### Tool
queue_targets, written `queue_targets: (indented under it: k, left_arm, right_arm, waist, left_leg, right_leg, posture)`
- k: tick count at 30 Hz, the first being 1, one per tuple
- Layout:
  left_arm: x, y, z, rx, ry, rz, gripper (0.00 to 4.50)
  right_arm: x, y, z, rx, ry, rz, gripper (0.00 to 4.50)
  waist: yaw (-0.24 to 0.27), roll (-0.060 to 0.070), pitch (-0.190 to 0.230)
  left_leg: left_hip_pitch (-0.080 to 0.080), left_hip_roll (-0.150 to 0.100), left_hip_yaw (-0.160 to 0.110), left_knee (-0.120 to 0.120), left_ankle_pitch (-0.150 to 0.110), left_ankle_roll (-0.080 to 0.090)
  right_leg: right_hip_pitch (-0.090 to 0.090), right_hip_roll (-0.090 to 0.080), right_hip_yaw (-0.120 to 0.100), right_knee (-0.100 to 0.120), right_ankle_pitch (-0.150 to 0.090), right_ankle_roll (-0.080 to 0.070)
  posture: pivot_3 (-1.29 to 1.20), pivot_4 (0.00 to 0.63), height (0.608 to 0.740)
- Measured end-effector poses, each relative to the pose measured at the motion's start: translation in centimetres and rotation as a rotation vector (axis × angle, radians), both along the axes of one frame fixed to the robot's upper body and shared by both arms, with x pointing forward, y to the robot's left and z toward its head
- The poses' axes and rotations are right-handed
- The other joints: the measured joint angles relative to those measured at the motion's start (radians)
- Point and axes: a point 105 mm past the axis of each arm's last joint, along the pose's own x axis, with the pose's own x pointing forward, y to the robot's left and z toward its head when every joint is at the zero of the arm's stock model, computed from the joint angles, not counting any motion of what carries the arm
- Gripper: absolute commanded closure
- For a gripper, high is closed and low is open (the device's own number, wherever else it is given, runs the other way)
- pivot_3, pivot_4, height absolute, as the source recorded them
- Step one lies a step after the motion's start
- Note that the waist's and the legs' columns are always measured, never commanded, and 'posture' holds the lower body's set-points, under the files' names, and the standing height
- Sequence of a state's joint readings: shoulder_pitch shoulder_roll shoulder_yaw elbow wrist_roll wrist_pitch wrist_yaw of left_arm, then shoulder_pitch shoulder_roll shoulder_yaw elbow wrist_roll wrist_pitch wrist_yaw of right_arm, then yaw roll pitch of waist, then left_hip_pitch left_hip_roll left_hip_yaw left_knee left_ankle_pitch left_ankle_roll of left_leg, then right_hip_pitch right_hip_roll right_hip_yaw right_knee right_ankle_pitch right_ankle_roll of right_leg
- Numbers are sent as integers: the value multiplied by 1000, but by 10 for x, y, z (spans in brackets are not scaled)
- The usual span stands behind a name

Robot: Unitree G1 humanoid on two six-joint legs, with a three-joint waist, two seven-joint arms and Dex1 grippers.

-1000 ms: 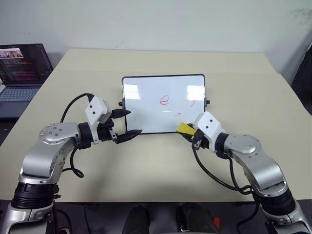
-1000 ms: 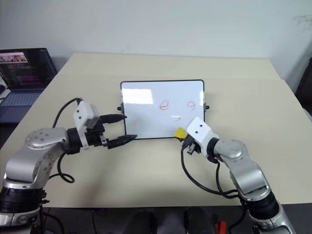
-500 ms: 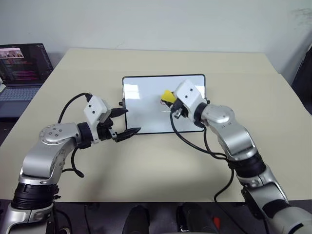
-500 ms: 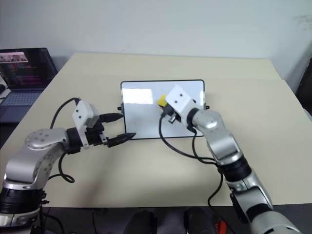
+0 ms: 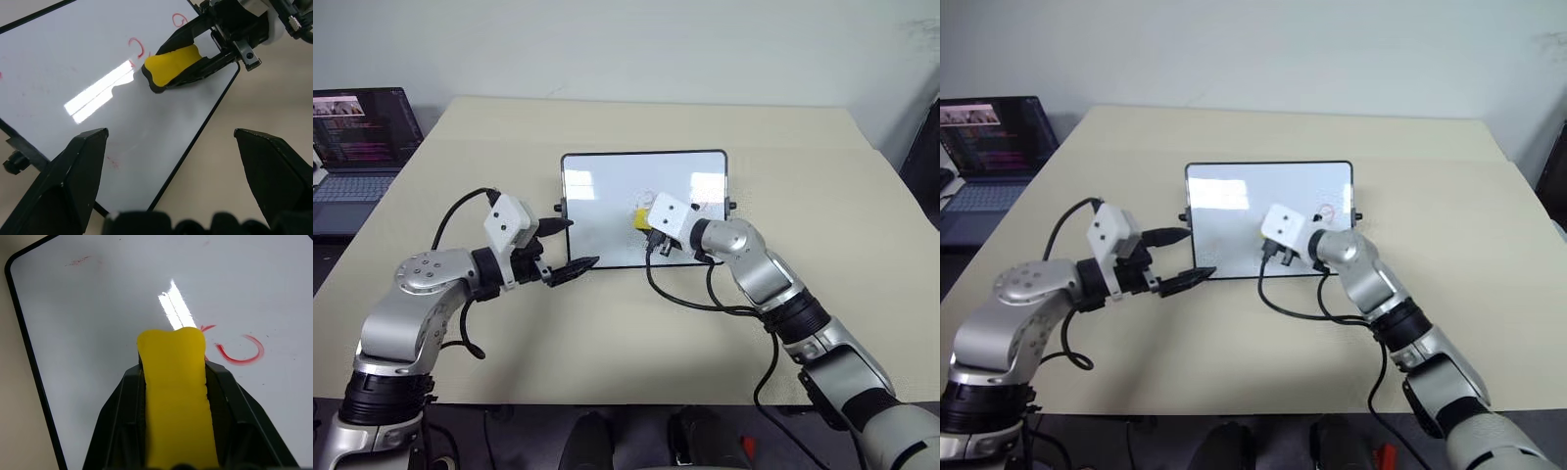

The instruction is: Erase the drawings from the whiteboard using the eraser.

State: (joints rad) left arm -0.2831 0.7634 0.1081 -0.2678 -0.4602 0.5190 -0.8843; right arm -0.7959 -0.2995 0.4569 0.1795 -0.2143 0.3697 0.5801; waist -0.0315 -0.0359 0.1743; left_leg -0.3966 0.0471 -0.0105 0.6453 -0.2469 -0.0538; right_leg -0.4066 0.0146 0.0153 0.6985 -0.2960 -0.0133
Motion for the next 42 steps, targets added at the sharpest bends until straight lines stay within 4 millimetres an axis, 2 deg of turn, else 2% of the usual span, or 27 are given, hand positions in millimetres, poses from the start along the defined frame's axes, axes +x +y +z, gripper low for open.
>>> queue_targets:
  k: [2, 6, 8, 16, 20, 23, 30, 37, 40, 42]
  left_arm:
    - [-1, 0, -2, 0, 5, 2, 0]
    - [-2, -1, -1, -3, 6, -5, 0]
    - [-3, -1, -3, -5, 10, -6, 0]
    - [-4, 1, -6, -8, 20, 7, 0]
    - [-4, 1, -6, -10, 26, 9, 0]
    - [-4, 1, -6, -10, 28, 8, 0]
    - [-3, 1, -3, -11, 17, 12, 0]
    - [-2, 0, -2, -12, 12, 15, 0]
    - [-2, 0, -2, -15, 10, 16, 0]
    - [-2, -1, -1, -17, 9, 14, 0]
  right_arm:
    - [5, 1, 4, 23, -34, -26, 3199]
    - [20, -4, 26, 59, -134, -102, 3199]
    - [22, -6, 29, 57, -142, -101, 3199]
    - [10, 7, 11, -9, -62, -4, 3199]
    - [19, 11, 18, 15, -136, -43, 3199]
    - [28, 3, 31, 33, -185, -90, 3199]
    - [17, 8, 16, -22, -104, -7, 3199]
    - [30, -7, 30, -31, -198, -75, 3199]
    - [19, -18, 16, -113, -103, -16, 3200]
    - [11, -19, 6, -145, -46, 26, 3200]
  waist:
    - [-1, 0, 0]
    - [-1, 0, 0]
    - [0, 0, 0]
    - [-1, 0, 0]
    - [-2, 0, 0]
    - [0, 0, 0]
    - [0, 0, 0]
    - [3, 0, 0]
    - [5, -1, -1]
    - [3, -1, -1]
  left_leg:
    - [0, 0, 0, 0, 0, 0]
    - [0, 0, 0, 0, 0, 0]
    - [0, 0, 0, 0, 0, 0]
    - [0, 0, 0, 0, 0, 0]
    - [1, 0, 0, 0, 0, 0]
    - [1, 0, 0, 0, 0, 0]
    - [0, 0, 0, 0, 0, 0]
    - [1, 0, -1, 0, 0, 0]
    - [1, 0, -1, 0, 0, 0]
    - [1, 0, -1, 0, 0, 0]
  right_leg:
    - [0, 1, 0, 0, 0, -1]
    - [0, 1, 0, 0, 1, -1]
    - [0, 1, 0, -1, 1, -1]
    - [0, 1, 0, 0, 1, -1]
    - [0, 1, 0, 1, 1, -1]
    - [0, 1, 0, 1, 1, -1]
    - [0, 1, 0, 0, 1, -1]
    - [1, 0, 0, 0, 1, -1]
    - [2, 0, -1, -1, 1, -1]
    - [2, 0, 0, -1, 1, -1]
  posture:
    - [0, 150, 740]
    - [0, 150, 740]
    - [0, 150, 740]
    - [0, 150, 740]
    - [0, 150, 740]
    - [0, 150, 740]
    - [0, 150, 740]
    - [0, 150, 740]
    - [0, 150, 740]
    - [0, 150, 740]
